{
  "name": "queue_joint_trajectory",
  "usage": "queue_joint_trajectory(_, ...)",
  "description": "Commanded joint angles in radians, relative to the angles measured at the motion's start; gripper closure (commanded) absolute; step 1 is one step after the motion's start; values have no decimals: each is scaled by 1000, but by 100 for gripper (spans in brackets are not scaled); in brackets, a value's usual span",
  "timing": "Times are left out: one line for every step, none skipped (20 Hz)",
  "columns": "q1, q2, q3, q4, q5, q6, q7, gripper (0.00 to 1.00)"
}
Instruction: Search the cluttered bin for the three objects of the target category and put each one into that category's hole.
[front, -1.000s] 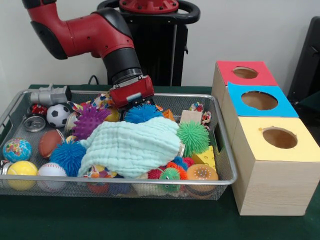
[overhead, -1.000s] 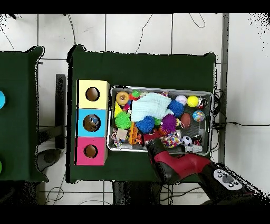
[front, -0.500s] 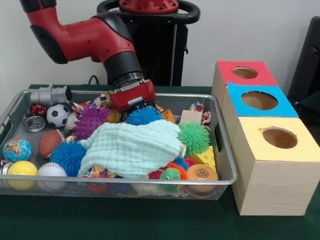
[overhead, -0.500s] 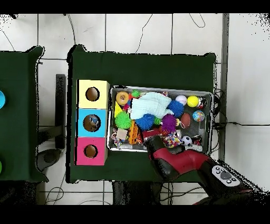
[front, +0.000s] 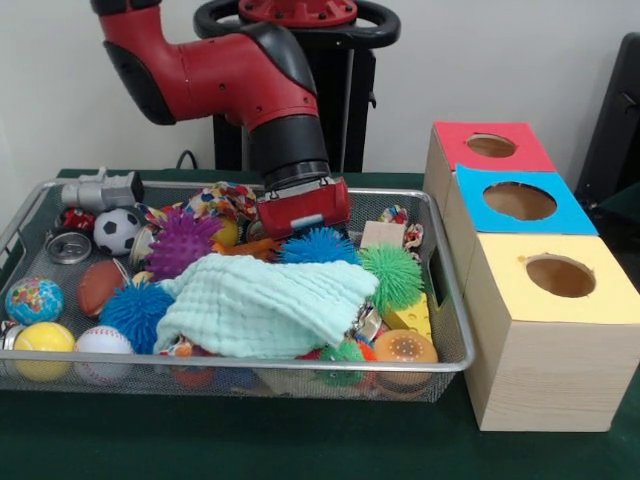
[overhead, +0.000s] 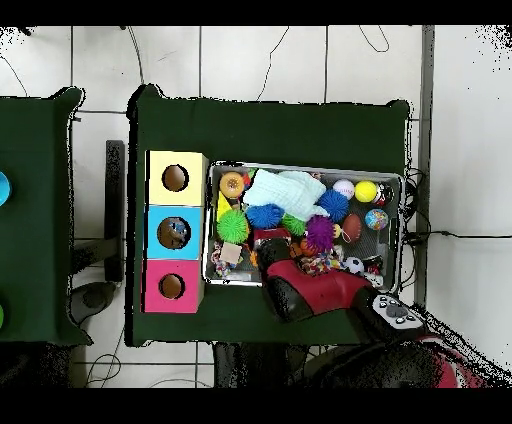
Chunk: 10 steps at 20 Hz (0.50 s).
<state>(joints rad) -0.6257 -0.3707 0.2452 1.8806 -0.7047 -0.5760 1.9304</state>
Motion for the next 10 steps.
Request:
queue_joint_trajectory(127,153,-28,-237,328,405,159,0)
queue_joint_trajectory(144,151,-38,-230,365,405,169,0)
queue_joint_trajectory(166,142,-55,-211,409,400,182,0)
queue_joint_trajectory(175,133,-62,-199,435,405,183,0)
queue_joint_trajectory(191,118,-80,-176,474,421,191,0)
queue_joint_trajectory(198,110,-88,-161,498,430,192,0)
queue_joint_trajectory(206,97,-101,-137,520,437,195,0)
queue_joint_trajectory(215,84,-114,-113,541,445,198,0)
queue_joint_trajectory(225,63,-137,-84,553,454,193,0)
queue_joint_trajectory(236,48,-152,-63,570,465,192,0)
